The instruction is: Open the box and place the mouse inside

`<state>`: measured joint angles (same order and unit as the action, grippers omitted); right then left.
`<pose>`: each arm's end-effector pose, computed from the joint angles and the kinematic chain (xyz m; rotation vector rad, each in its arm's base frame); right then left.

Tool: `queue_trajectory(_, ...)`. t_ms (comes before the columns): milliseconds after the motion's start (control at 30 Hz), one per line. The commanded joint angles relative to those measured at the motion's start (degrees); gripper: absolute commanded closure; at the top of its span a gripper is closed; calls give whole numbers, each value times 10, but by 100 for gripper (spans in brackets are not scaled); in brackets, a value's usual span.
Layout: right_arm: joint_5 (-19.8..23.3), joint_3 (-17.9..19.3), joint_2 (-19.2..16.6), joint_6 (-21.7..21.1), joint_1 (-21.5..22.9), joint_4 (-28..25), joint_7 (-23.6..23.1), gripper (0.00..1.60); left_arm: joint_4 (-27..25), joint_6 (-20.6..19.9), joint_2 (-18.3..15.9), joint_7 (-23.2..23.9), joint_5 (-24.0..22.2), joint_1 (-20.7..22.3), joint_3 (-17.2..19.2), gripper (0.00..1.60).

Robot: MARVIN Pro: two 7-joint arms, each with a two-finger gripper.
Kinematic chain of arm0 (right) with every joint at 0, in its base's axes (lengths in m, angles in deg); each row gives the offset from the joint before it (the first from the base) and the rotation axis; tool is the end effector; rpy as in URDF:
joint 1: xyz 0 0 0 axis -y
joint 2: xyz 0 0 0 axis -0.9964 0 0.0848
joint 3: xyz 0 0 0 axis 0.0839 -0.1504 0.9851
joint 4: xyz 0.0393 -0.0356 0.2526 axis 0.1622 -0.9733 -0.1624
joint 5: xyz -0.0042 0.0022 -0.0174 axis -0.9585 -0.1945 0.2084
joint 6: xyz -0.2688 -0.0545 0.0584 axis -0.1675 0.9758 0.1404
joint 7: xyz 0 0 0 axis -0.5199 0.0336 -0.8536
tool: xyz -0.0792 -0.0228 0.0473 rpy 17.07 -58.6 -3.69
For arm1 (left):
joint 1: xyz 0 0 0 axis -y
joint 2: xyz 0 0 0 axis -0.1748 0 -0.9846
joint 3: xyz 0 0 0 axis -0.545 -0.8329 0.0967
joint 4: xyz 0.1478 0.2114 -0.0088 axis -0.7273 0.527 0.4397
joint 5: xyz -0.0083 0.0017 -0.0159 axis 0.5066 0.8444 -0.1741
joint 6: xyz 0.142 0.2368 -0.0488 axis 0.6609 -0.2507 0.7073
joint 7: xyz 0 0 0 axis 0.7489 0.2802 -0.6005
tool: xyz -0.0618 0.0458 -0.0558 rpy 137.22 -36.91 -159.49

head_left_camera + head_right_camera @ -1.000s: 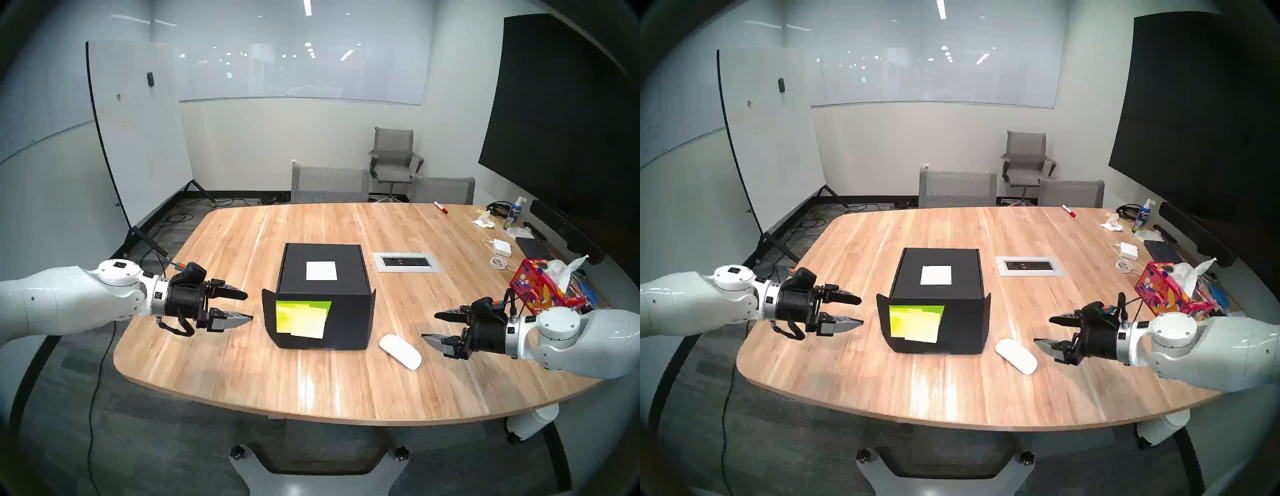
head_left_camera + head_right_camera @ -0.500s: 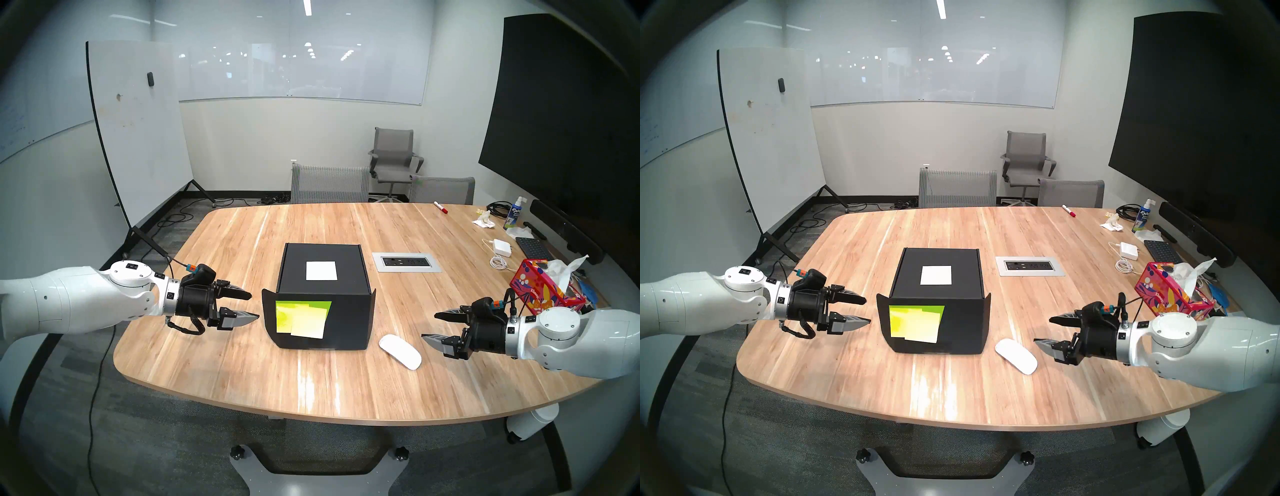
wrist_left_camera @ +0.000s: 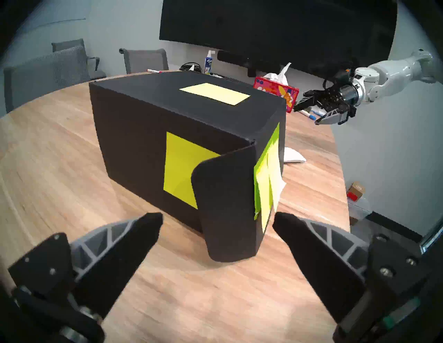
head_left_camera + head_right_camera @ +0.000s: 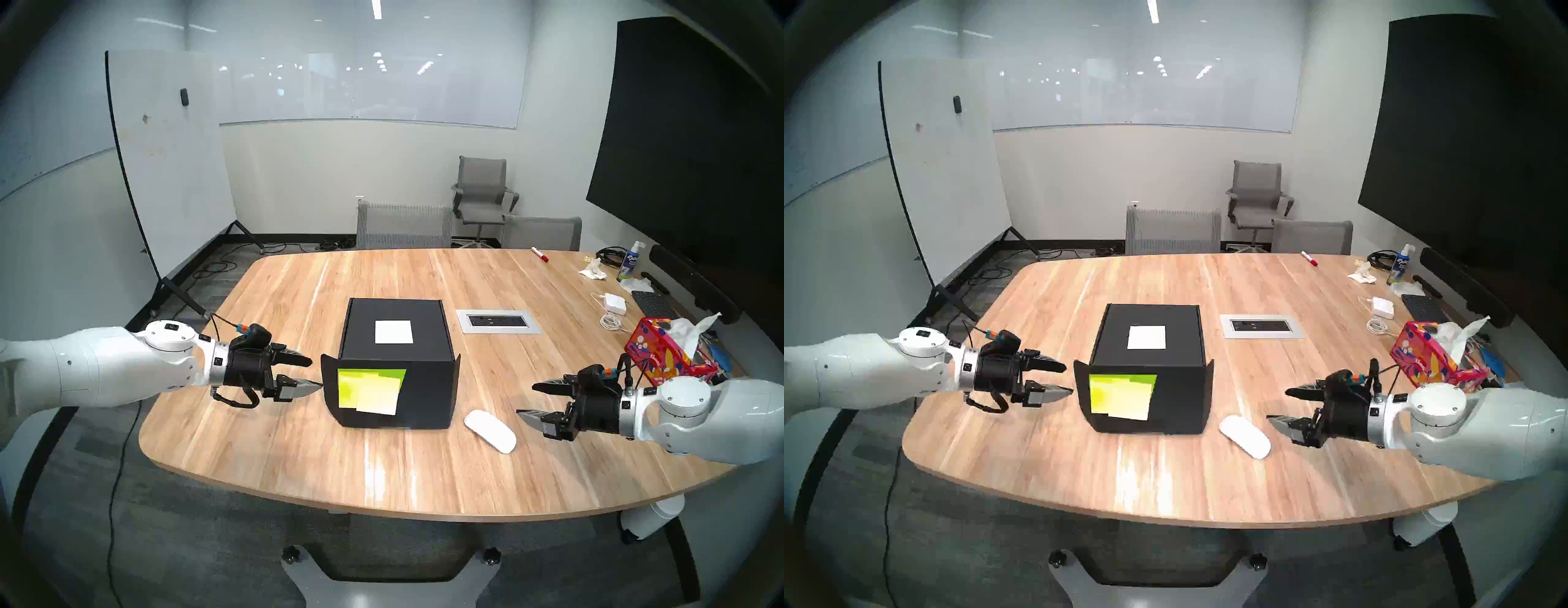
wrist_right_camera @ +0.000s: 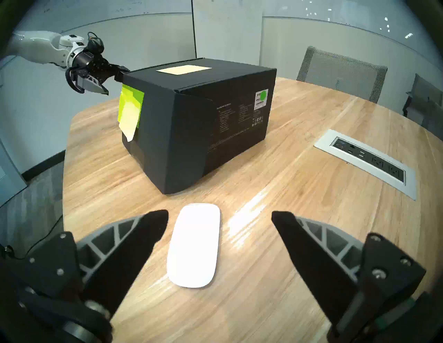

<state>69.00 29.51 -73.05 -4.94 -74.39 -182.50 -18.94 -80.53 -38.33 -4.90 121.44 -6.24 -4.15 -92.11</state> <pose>0.3141 -0.1285 -0.2283 -2.1838 -0.9646 -1.3123 0.3958 0.0939 -0.2333 1.9294 -1.0451 1.0587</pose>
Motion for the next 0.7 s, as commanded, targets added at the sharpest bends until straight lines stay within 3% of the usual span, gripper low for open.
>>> queue_trajectory(0, 1, 5, 0, 4, 5, 1, -1, 0, 9, 5, 12, 17, -10, 2, 8, 0)
queue_trajectory(667, 1, 5, 0, 4, 5, 1, -1, 0, 33, 5, 26, 47, -19, -2, 5, 0)
